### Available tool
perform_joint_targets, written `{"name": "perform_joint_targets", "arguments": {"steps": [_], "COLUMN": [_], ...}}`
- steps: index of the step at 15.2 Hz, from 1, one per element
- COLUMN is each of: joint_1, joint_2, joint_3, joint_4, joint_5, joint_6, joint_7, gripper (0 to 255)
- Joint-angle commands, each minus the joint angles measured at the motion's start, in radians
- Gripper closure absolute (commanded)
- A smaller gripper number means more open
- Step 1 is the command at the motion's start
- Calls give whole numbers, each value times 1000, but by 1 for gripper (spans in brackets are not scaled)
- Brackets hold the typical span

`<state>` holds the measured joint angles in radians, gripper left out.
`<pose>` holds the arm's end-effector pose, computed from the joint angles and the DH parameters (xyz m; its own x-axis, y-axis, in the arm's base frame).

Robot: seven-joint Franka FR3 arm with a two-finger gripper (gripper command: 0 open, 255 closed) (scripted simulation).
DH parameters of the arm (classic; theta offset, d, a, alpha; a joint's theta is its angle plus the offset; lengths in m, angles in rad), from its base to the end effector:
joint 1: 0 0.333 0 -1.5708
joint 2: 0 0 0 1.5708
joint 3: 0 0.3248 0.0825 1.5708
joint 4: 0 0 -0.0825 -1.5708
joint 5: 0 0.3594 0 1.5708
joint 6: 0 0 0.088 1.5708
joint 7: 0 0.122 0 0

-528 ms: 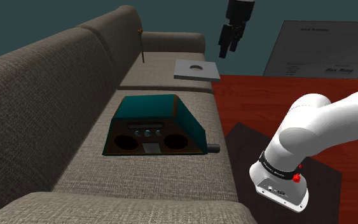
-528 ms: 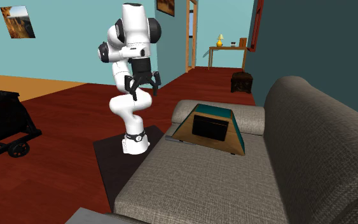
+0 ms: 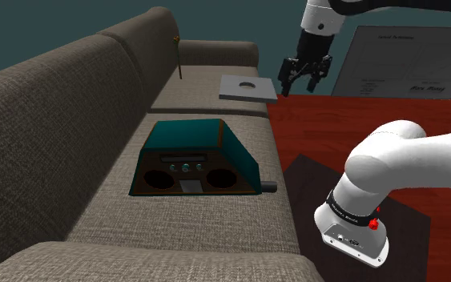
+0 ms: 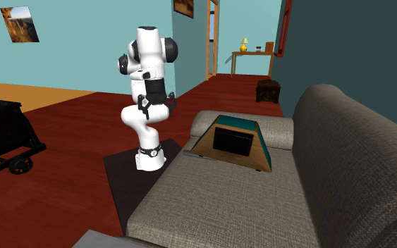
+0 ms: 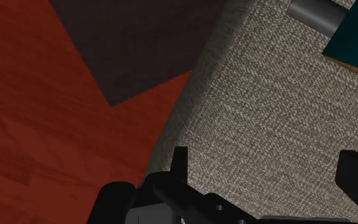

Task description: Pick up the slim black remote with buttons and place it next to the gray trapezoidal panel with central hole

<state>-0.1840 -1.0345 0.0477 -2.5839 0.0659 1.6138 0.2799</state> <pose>0.2161 -0.0182 0.5436 0.9034 -0.4254 0.0545 -0.4236 -0.9049 -0.0416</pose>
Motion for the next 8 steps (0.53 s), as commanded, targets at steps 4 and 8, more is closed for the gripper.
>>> {"name": "perform_joint_targets", "arguments": {"steps": [4,8], "joint_1": [-115,-163], "joint_2": [-210,-365], "joint_3": [150,312], "joint_4": [-178,-285], "joint_5": [137,296], "joint_6": [-23,-64], "joint_7": [400,736], "gripper": [0,0]}}
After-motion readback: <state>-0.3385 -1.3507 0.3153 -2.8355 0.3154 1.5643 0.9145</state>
